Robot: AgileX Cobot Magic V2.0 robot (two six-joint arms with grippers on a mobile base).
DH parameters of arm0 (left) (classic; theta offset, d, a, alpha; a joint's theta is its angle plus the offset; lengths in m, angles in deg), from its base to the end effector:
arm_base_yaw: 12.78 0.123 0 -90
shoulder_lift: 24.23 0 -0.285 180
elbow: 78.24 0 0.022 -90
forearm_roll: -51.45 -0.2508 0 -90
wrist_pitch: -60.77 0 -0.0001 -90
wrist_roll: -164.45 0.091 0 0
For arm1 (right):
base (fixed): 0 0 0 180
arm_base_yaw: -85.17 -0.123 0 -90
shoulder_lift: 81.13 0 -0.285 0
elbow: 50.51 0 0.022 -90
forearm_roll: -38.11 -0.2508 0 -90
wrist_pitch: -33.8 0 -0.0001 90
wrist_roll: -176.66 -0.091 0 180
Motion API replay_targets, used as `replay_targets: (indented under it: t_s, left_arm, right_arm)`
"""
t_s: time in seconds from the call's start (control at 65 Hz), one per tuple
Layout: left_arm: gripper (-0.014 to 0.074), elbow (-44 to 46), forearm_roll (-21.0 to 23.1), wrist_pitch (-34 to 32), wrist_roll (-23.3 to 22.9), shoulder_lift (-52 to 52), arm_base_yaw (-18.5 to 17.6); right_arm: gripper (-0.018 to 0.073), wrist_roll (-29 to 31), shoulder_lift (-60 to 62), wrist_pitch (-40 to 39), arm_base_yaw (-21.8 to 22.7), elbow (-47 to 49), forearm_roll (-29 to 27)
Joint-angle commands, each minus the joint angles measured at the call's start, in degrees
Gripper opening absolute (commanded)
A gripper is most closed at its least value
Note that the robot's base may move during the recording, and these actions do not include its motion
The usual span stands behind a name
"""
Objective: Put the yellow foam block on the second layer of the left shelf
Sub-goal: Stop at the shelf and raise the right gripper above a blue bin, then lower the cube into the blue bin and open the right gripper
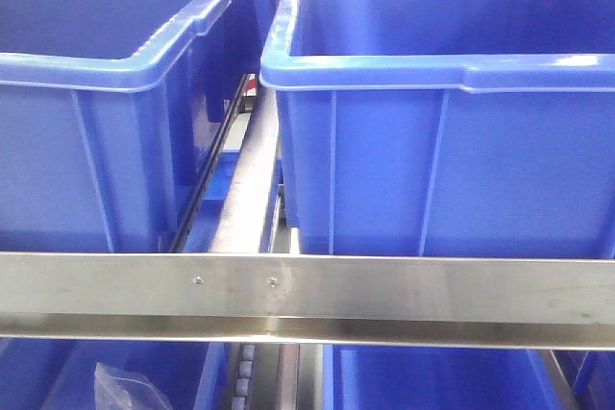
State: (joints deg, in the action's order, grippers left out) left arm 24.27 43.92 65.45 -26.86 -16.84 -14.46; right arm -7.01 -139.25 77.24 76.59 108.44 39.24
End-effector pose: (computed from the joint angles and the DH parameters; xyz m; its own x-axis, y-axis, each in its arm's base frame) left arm 0.0562 -0.0007 0.2046 0.0071 -0.0666 -0.9978 0.0191 0.9976 -0.0664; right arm 0.1666 0.0239 0.3846 -0.5390 -0.0311 -0.8417 -0.1112 0.9932 0.0346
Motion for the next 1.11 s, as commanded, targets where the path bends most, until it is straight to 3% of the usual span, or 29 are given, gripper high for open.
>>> replay_targets:
  t_s: [0.0, 0.631, 0.985, 1.092]
  left_arm:
    - [0.0137, -1.48, 0.13, -5.04, -0.22, 0.46, -0.28]
    - [0.0137, -1.48, 0.13, -5.04, -0.22, 0.46, -0.28]
    - [0.0137, -1.48, 0.13, -5.04, -0.22, 0.46, -0.28]
    - [0.0137, -1.48, 0.13, -5.04, -0.22, 0.46, -0.28]
  right_arm:
    - [0.0255, 0.74, -7.17, -4.72, 0.19, 6.58, -0.11]
    - [0.0255, 3.67, -52.02, -4.34, -4.37, 32.07, -0.01]
    - [0.0265, 3.67, -57.85, -6.01, -4.37, 32.71, 0.26]
    - [0.0388, 3.67, -57.85, -6.07, -4.37, 32.76, 0.26]
